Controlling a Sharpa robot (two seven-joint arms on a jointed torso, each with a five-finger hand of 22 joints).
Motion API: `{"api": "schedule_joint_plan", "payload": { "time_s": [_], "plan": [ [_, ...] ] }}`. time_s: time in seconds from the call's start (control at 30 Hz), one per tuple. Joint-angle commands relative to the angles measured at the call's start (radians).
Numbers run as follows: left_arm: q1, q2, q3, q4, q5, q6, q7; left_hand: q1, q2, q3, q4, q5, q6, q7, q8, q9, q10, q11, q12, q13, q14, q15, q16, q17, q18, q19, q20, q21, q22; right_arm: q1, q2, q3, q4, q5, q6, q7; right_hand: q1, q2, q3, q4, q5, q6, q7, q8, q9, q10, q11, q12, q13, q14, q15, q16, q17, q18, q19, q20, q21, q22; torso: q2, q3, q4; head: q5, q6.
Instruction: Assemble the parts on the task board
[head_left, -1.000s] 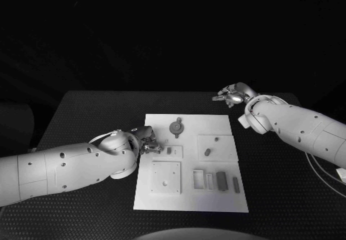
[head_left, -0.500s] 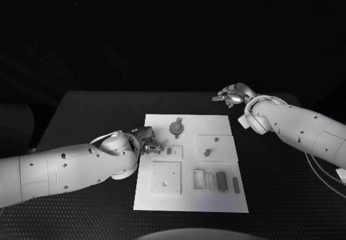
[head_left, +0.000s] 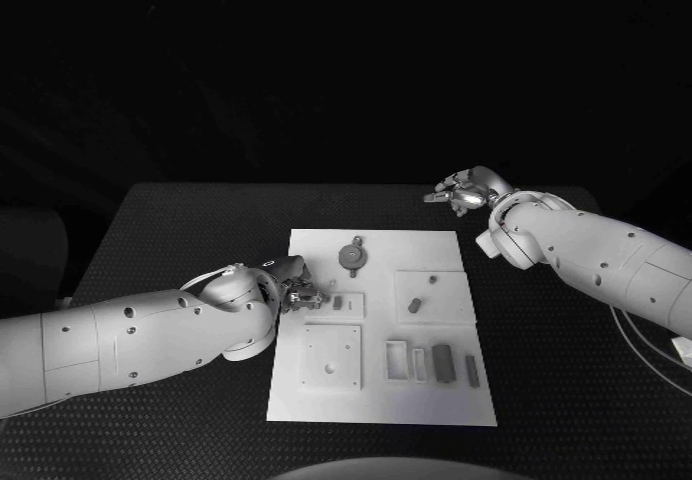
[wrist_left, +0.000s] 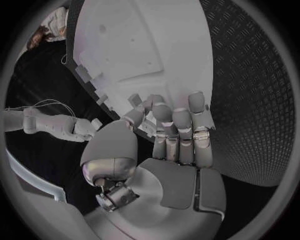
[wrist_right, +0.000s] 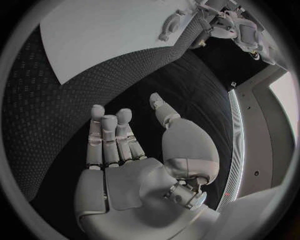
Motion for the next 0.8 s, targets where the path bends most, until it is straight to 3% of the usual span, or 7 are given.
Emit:
{"api": "schedule_joint_plan", "payload": {
  "time_s": [0.03, 0.43, 0.57, 0.67, 0.8],
  "plan": [
    [-0.004, 0.005, -0.003, 0.003, 0.019, 0.021, 0.003, -0.011, -0.021, -0.003, 0.014, -0.003, -0.010, 0.000, 0.005, -0.002, 0.001, -0.005, 0.000, -0.002, -0.001, 0.004, -0.007, -0.001, 0.003, -0.004, -0.006, 0.000, 0.017, 0.000, 0.000, 0.000, 0.002, 0.000, 0.012, 0.010, -0.010, -0.003, 0.006, -0.001, 0.000, 0.005, 0.002, 0.003, -0.002, -0.159, -0.003, 0.004, -0.001, 0.000, -0.008, 0.004, -0.002, 0.015, -0.004, 0.002, -0.003, 0.002, 0.000, 0.0001, 0.0000, 0.000, 0.000],
    [-0.004, 0.000, -0.003, 0.003, 0.034, 0.016, 0.007, -0.031, -0.075, -0.010, 0.074, -0.018, -0.020, 0.001, 0.014, -0.006, -0.006, -0.005, 0.003, -0.002, -0.006, -0.001, -0.006, 0.001, 0.002, -0.005, -0.010, -0.004, 0.018, 0.000, -0.003, 0.000, 0.006, 0.004, 0.010, 0.010, -0.013, -0.003, 0.005, 0.000, 0.000, 0.004, 0.003, 0.003, -0.002, -0.159, -0.003, 0.005, -0.003, 0.000, -0.008, 0.004, -0.002, 0.015, -0.004, 0.002, -0.003, 0.002, 0.000, -0.0007, 0.0005, -0.002, 0.000],
    [-0.004, -0.003, -0.002, 0.002, 0.034, 0.000, 0.003, -0.054, -0.128, -0.009, 0.129, -0.035, -0.031, 0.002, 0.024, -0.005, -0.014, -0.004, 0.008, -0.001, -0.013, -0.006, -0.003, 0.004, 0.000, -0.006, -0.012, -0.006, 0.017, 0.000, -0.004, 0.000, 0.008, 0.004, 0.010, 0.010, -0.013, -0.003, 0.005, 0.001, 0.000, 0.004, 0.003, 0.002, -0.002, -0.159, -0.003, 0.005, -0.003, 0.000, -0.008, 0.004, -0.003, 0.015, -0.004, 0.002, -0.003, 0.002, 0.000, -0.0011, 0.0006, -0.003, 0.000],
    [-0.004, -0.006, -0.002, 0.000, 0.033, -0.010, 0.000, -0.083, -0.094, -0.106, 0.111, -0.025, -0.047, 0.001, 0.035, 0.000, -0.027, -0.005, 0.015, 0.003, -0.025, -0.012, 0.002, 0.008, 0.000, -0.018, -0.017, -0.011, 0.018, -0.001, -0.005, 0.000, 0.007, 0.004, 0.009, 0.010, -0.013, -0.003, 0.005, 0.001, 0.000, 0.004, 0.003, 0.002, -0.002, -0.159, -0.003, 0.005, -0.003, 0.000, -0.008, 0.004, -0.003, 0.015, -0.004, 0.002, -0.004, 0.002, 0.000, -0.0012, 0.0004, -0.004, -0.001],
    [-0.004, -0.013, -0.002, -0.002, 0.030, -0.021, -0.004, -0.100, -0.092, -0.157, 0.108, -0.025, -0.058, 0.001, 0.039, -0.003, -0.034, -0.006, 0.017, 0.003, -0.030, -0.017, 0.002, 0.008, -0.001, -0.022, -0.021, -0.017, 0.015, -0.001, -0.007, 0.000, 0.007, 0.004, 0.008, 0.010, -0.014, -0.003, 0.005, 0.001, 0.000, 0.004, 0.003, 0.002, -0.002, -0.159, -0.003, 0.005, -0.003, 0.000, -0.008, 0.004, -0.003, 0.015, -0.004, 0.002, -0.004, 0.002, 0.000, -0.0011, 0.0000, -0.005, 0.000]
  ]
}}
